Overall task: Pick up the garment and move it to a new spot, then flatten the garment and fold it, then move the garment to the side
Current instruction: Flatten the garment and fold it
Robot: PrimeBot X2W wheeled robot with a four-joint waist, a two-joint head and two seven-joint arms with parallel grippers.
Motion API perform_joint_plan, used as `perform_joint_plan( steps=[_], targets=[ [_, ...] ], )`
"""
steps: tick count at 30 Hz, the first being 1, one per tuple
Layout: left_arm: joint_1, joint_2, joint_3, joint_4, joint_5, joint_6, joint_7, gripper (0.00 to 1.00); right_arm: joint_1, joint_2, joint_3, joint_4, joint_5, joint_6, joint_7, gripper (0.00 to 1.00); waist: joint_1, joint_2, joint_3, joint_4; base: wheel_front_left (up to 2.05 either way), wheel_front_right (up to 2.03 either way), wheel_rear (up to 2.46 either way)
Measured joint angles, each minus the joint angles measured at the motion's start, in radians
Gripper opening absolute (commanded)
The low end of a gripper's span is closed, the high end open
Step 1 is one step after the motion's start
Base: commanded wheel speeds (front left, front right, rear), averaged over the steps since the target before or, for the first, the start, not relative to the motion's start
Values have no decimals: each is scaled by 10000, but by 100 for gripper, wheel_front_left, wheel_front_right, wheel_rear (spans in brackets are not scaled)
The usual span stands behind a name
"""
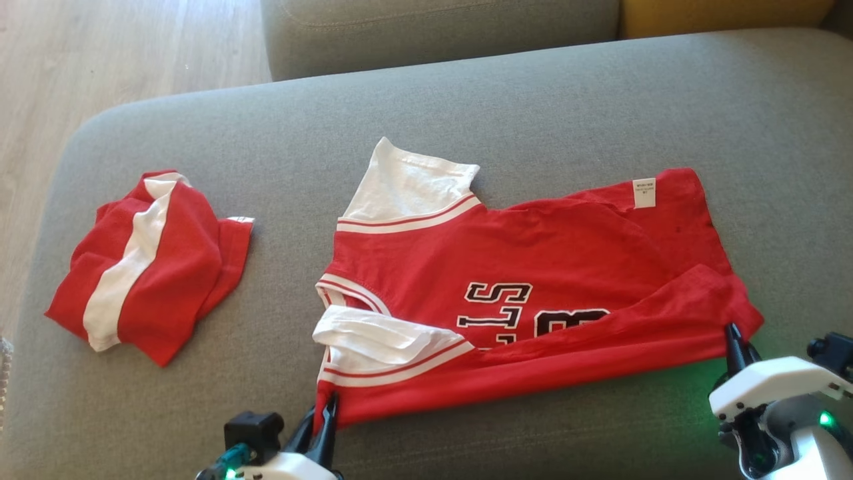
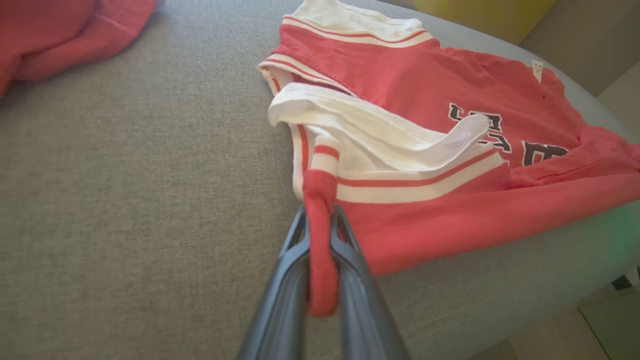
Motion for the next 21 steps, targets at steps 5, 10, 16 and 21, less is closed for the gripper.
perform_joint_plan(
  steps=[5,10,16,21],
  targets=[
    [-12,42,67,-63,-8,267,-8,100,320,176,-508,-821,-535,-2,385,100,0,0,-40,49,0,0,0],
    [-47,40,343,-399,-105,487,-313,100,721,217,-508,-2201,-1267,-2,499,100,0,0,-65,18,0,0,0],
    [-344,15,1099,-1356,-107,646,-543,100,1028,297,621,-4573,-1530,-2,182,100,0,0,-81,-68,0,0,0],
    [-626,-12,1722,-2535,119,560,-556,100,1334,303,1749,-6318,-2366,-2,-635,100,0,0,-81,-120,0,0,0]
  ],
)
